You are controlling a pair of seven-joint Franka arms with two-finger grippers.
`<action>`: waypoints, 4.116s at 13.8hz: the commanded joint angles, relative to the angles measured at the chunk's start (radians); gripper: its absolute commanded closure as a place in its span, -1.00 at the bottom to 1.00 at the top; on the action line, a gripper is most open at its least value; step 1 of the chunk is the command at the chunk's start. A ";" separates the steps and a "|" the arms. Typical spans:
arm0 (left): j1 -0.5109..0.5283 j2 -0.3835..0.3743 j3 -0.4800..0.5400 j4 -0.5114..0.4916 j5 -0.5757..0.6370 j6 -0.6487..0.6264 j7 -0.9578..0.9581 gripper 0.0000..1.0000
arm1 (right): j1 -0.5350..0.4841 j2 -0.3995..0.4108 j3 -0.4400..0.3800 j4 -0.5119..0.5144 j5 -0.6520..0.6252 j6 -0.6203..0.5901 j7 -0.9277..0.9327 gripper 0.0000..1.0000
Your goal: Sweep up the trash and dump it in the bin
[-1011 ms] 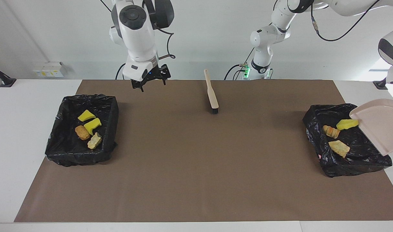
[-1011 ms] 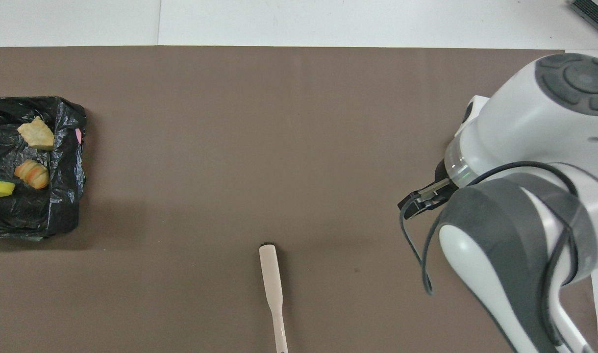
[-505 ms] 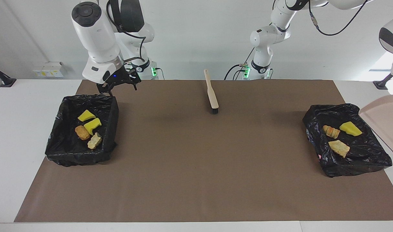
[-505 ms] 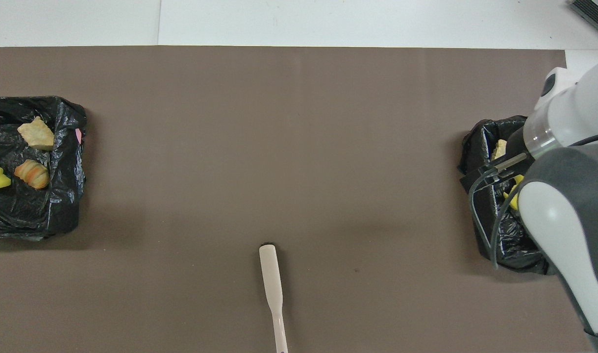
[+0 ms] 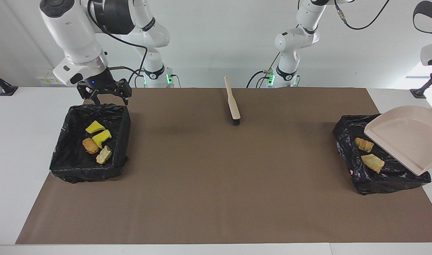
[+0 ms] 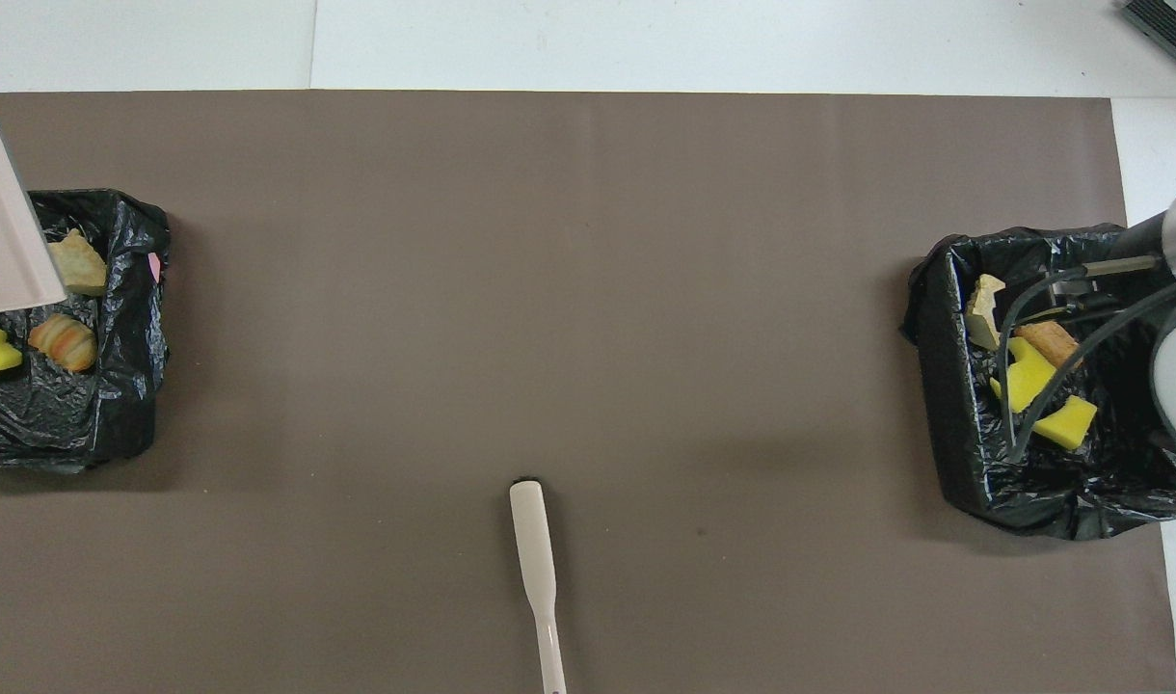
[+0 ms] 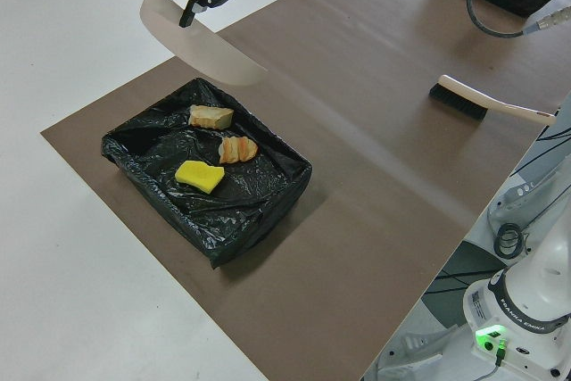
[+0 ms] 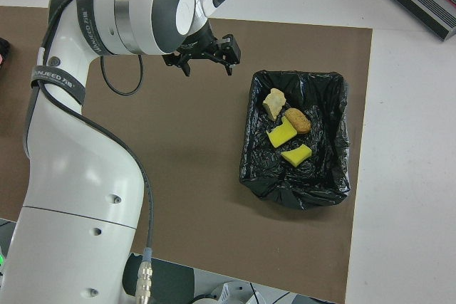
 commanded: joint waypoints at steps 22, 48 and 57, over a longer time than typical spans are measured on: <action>-0.748 0.095 -0.010 -0.537 -0.447 0.550 -1.820 1.00 | 0.025 -0.082 -0.033 -0.052 0.043 -0.023 0.061 -1.00; -0.351 -0.161 0.016 -0.382 -0.447 -0.033 -1.409 -1.00 | 0.012 -0.092 -0.022 -0.063 0.043 -0.014 0.061 -1.00; -0.260 -0.265 0.057 -0.294 -0.438 -0.257 -1.223 -1.00 | 0.012 -0.092 -0.022 -0.063 0.043 -0.015 0.061 -1.00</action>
